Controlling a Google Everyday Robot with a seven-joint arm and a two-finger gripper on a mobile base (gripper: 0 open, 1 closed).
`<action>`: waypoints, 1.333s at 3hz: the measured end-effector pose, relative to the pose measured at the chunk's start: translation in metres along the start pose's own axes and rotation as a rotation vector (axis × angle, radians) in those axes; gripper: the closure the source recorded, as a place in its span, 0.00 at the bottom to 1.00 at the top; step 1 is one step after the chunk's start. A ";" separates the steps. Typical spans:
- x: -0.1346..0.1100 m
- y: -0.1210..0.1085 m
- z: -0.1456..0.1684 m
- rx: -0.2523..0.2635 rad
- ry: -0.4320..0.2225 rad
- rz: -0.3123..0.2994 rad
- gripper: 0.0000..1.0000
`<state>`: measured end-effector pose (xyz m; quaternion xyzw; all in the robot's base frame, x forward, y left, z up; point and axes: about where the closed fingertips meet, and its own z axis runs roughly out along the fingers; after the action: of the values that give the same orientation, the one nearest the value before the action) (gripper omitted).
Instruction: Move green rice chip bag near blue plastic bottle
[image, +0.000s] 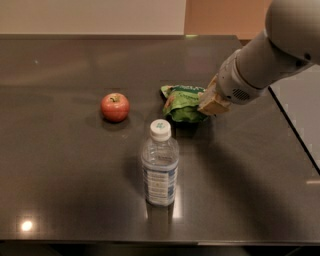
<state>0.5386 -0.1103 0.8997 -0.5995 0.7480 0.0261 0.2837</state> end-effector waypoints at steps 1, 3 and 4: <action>0.010 0.033 -0.011 -0.011 0.001 0.008 1.00; 0.014 0.091 -0.027 -0.033 -0.011 -0.002 1.00; 0.006 0.112 -0.030 -0.046 -0.027 -0.021 1.00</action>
Offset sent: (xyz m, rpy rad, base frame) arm -0.1072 -0.0005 -0.0160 0.0176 0.0336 0.0157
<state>0.4244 -0.0959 0.8882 -0.6133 0.7369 0.0483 0.2803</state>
